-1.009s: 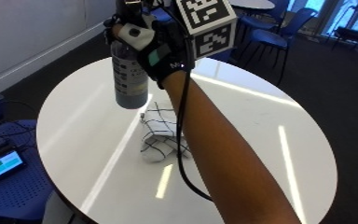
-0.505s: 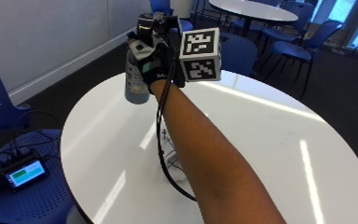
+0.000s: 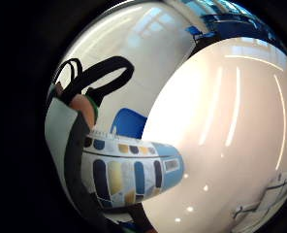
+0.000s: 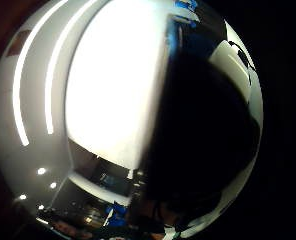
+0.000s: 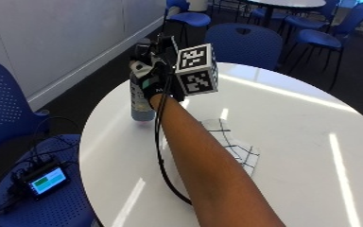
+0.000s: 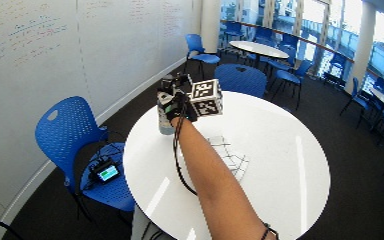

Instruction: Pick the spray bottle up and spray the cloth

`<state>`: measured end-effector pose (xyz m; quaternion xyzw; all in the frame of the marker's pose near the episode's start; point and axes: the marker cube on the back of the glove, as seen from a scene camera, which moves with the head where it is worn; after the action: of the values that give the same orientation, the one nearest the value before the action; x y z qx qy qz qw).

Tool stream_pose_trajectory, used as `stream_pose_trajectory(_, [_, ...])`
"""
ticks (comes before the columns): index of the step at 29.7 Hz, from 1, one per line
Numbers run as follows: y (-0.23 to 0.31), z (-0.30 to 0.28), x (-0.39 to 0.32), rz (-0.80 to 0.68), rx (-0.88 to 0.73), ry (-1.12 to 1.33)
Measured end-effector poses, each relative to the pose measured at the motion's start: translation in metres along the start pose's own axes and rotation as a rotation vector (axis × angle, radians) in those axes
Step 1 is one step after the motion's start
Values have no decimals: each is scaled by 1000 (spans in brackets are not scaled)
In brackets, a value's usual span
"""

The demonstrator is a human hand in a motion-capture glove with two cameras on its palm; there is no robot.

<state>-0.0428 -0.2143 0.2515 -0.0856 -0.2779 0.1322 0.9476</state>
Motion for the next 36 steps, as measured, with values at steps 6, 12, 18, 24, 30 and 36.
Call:
stream_pose_trajectory(6, [1, 4, -17, -30, -12, 20])
stream_pose_trajectory(12, [7, 5, -26, -37, -40, -10])
stream_pose_trajectory(18, [9, 4, -80, -148, -22, -43])
stream_pose_trajectory(24, [17, 24, -124, -215, -51, -83])
stream_pose_trajectory(30, [25, 36, -126, -204, -60, -83])
stream_pose_trajectory(36, [25, 39, -124, -201, -48, -71])
